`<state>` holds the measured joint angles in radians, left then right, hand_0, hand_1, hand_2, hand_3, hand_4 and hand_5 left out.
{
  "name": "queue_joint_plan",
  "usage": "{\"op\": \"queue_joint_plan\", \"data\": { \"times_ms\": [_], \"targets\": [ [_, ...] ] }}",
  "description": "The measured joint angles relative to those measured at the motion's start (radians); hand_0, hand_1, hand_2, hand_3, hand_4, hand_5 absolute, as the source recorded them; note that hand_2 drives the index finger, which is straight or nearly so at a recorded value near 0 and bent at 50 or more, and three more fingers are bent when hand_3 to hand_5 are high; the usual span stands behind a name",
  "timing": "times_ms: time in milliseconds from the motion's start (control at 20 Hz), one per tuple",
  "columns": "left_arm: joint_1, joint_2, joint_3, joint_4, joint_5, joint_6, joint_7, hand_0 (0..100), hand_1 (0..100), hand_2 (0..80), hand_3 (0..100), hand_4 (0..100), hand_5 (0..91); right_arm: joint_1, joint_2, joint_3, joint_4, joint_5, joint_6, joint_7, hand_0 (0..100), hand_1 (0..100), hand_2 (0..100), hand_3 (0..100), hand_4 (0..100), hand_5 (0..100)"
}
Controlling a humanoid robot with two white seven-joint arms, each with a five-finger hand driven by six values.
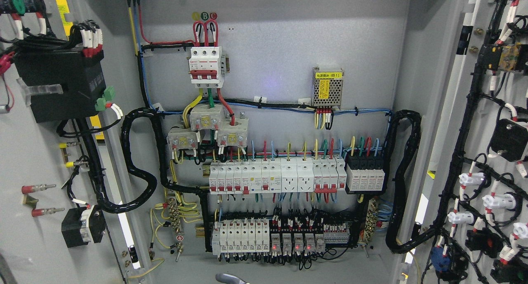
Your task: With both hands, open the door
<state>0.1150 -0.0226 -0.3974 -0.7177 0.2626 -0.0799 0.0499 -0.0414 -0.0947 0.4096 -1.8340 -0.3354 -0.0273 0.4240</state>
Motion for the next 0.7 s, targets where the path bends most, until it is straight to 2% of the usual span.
{"op": "queue_joint_plan", "data": {
  "times_ms": [350, 701],
  "targets": [
    [0.056, 0.074, -0.074, -0.408, -0.018, 0.01, 0.005, 0, 0, 0.0, 1, 0, 0.0, 0.182, -0.07, -0.117, -0.074, 0.004, -0.1, -0.004, 21, 15, 0, 0, 0, 0],
    [0.082, 0.154, -0.112, -0.727, -0.023, 0.01, 0.009, 0, 0, 0.0, 1, 0, 0.0, 0.374, -0.127, -0.236, -0.119, 0.003, -0.263, -0.003, 21, 15, 0, 0, 0, 0]
  ]
}}
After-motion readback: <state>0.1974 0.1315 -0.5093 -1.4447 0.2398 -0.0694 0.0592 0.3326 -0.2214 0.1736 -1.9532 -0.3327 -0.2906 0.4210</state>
